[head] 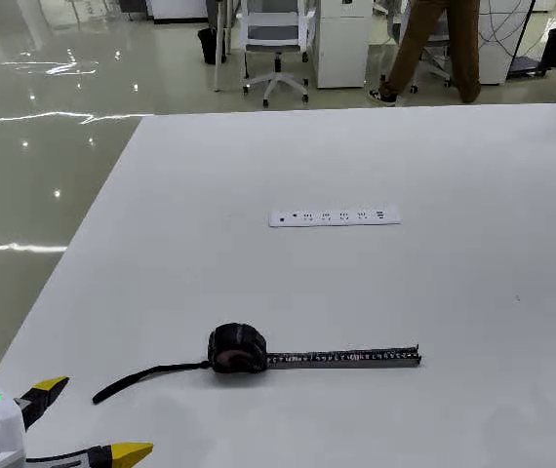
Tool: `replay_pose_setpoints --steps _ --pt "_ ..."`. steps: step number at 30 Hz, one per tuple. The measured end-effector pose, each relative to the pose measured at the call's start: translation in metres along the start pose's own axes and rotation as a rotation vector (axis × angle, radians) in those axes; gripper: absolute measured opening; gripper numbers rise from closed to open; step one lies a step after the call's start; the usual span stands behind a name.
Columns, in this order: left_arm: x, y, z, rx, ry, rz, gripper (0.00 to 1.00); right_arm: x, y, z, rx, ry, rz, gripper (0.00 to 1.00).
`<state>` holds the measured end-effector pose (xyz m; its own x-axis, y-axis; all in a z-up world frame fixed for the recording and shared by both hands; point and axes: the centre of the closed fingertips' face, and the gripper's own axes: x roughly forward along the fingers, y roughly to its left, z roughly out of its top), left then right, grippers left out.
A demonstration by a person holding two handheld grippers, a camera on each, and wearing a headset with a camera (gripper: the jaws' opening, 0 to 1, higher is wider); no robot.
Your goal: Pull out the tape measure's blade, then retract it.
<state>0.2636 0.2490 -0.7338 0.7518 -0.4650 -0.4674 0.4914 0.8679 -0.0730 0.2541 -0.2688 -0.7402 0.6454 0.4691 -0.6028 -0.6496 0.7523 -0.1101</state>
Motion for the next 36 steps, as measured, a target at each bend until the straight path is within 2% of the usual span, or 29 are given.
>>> replay_pose_setpoints --steps 14,20,29,32,36 --pt "0.002 -0.004 0.009 0.005 0.002 0.002 1.00 0.003 0.000 0.002 -0.016 0.010 0.011 1.00" --pt "0.004 -0.006 0.009 0.000 0.005 -0.001 1.00 0.004 -0.001 0.001 -0.011 0.011 0.012 1.00" --pt "0.009 -0.008 0.010 -0.004 0.010 0.001 1.00 0.008 -0.002 0.007 -0.019 0.007 0.020 1.00" --pt "0.012 -0.008 0.017 -0.015 -0.001 0.008 1.00 0.011 -0.001 0.008 -0.041 0.018 0.032 1.00" --pt "0.025 -0.014 0.034 0.006 -0.010 0.022 1.00 0.021 -0.003 0.015 -0.098 0.048 0.066 1.00"
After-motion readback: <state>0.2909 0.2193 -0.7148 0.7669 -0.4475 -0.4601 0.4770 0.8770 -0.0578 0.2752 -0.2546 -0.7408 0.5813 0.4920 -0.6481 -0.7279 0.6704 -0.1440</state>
